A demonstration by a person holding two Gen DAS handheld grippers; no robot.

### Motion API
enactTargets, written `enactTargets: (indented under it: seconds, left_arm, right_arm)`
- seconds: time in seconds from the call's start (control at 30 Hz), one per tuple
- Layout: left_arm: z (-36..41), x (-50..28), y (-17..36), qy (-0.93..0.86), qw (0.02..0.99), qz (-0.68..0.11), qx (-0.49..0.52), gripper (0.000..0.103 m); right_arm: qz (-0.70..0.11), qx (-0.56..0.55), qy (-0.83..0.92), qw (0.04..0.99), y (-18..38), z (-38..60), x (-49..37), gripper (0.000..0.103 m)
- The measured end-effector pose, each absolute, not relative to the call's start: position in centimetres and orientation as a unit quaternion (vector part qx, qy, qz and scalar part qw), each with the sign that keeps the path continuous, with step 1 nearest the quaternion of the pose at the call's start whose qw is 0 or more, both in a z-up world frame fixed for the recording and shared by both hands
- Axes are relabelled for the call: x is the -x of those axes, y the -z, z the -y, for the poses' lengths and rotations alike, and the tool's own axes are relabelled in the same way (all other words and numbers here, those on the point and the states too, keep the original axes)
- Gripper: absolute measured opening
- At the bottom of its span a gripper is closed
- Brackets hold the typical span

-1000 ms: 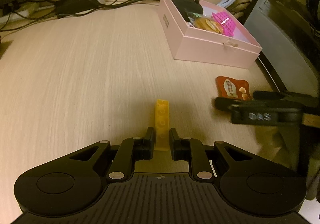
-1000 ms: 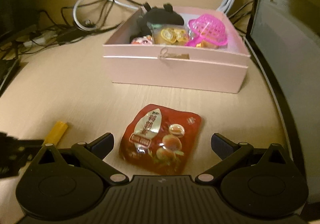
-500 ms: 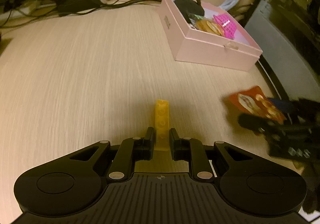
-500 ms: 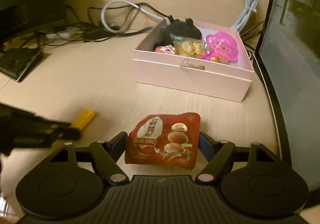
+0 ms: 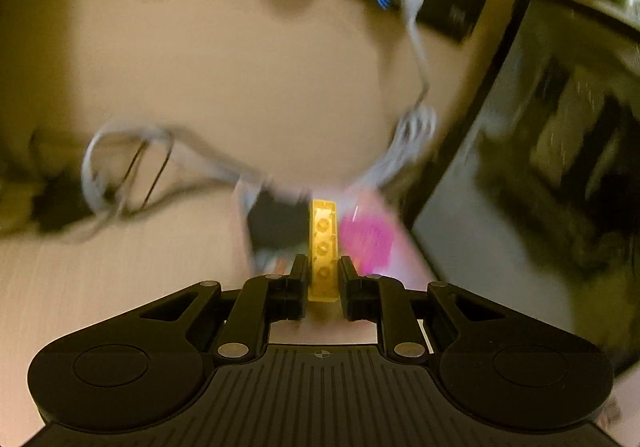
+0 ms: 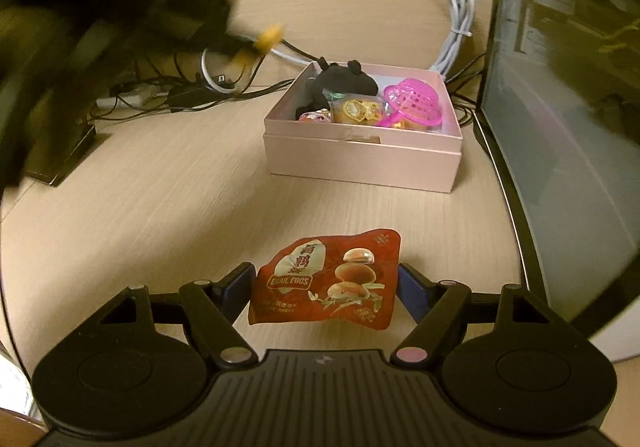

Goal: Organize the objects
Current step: 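Carry the yellow brick into the pink box and open the left tool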

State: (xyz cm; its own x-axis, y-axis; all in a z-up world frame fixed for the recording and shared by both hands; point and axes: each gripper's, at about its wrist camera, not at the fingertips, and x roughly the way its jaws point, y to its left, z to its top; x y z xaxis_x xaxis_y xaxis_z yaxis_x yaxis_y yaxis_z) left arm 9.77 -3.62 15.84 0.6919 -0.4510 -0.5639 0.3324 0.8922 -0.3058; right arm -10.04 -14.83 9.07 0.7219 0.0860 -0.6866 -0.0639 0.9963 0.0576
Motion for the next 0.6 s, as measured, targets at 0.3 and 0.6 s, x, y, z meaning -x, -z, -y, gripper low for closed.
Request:
enactTargets:
  seconds: [0.3, 0.6]
  left_arm:
    - [5.7, -15.0, -10.6, 0.182, 0.909, -0.356, 0.120, 0.020]
    - [-2.1, -7.8, -10.3, 0.184, 0.906, -0.346, 0.159, 0.020]
  right_arm:
    - [-0.357, -0.027, -0.007, 0.934, -9.7, 16.3, 11.9, 0.076]
    - [-0.379, -0.034, 0.004, 0.925, -8.8, 17.6, 10.0, 0.062]
